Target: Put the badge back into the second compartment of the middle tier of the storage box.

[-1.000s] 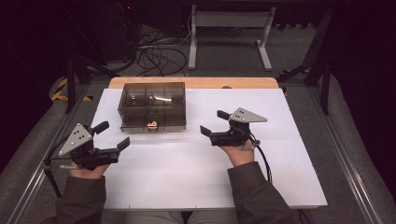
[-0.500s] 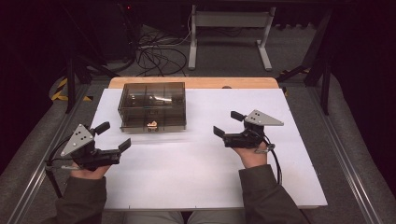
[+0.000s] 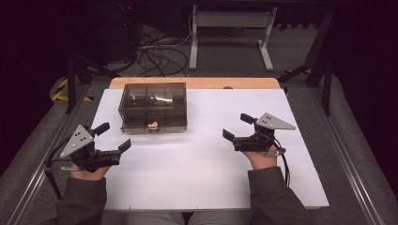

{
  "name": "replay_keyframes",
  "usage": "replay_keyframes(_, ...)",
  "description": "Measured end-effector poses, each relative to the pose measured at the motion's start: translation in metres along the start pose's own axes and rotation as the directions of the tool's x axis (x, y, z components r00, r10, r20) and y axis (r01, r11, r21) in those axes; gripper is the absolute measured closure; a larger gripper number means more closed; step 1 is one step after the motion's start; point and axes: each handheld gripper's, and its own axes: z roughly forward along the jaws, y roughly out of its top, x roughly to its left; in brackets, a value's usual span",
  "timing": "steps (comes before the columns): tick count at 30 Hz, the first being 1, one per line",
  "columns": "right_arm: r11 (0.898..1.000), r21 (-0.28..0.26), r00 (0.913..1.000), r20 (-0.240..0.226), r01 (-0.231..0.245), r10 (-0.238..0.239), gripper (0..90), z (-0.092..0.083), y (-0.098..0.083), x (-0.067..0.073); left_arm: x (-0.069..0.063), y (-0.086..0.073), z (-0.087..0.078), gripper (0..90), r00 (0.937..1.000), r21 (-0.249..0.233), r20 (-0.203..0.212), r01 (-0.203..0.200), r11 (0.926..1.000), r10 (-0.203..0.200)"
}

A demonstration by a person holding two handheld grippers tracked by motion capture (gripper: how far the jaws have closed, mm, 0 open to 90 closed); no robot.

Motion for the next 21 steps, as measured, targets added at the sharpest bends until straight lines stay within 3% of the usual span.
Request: replay_keyframes(21, 1.0, -0.011, 0.9995, 0.03, -0.015, 0.015, 0.0, -0.029, -0.006, -0.013, 0.002, -0.004, 0.001, 4.5, 1.0, 0.008, 0.0, 0.005, 1.0, -0.005)
